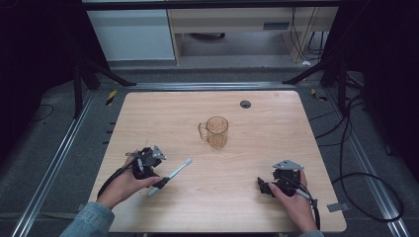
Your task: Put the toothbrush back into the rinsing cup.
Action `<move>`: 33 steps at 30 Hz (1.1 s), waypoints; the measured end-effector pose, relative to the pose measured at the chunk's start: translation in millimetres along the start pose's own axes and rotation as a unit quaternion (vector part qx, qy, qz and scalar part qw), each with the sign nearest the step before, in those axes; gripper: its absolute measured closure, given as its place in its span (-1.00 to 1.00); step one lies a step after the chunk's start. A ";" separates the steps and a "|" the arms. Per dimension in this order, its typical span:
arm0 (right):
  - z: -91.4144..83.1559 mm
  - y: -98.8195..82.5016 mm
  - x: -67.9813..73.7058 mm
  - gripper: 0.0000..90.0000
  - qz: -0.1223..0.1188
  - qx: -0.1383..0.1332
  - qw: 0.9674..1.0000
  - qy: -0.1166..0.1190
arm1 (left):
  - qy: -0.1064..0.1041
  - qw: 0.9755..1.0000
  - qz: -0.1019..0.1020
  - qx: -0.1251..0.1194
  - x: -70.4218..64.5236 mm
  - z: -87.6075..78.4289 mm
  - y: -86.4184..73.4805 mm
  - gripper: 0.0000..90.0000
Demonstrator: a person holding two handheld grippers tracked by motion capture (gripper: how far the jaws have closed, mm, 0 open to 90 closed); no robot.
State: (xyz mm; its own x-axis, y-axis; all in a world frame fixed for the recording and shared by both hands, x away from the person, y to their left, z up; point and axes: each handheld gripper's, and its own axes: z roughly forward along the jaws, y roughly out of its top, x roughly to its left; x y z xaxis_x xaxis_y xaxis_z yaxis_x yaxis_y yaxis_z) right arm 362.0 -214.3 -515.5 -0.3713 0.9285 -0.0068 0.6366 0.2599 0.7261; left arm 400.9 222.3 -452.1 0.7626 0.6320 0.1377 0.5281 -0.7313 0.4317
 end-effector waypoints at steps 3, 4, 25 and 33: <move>-0.2 -0.2 -0.1 -0.98 0.000 0.000 1.000 0.001 | -0.012 1.000 0.004 0.006 -2.7 -2.8 10.0 -0.84; -0.3 -0.2 -0.2 -0.98 -0.001 0.000 1.000 0.001 | -0.012 1.000 0.004 0.006 -2.7 -2.8 10.0 -0.84; -1.9 -1.0 0.2 -0.98 0.003 0.002 1.000 0.004 | -0.017 0.996 0.037 0.083 -5.5 -8.0 47.0 -0.50; -1.6 -1.1 -0.3 -0.98 -0.001 0.001 1.000 0.003 | -0.030 0.992 0.034 0.118 -5.1 0.1 52.4 -0.46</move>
State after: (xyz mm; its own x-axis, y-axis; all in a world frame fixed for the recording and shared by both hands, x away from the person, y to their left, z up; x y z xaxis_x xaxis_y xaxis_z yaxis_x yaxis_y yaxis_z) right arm 360.3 -215.3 -515.3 -0.3764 0.9265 -0.0044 0.6369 0.2622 0.7250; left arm 424.7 180.8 -430.2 0.8172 0.5671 0.1028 0.5412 -0.8164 0.2012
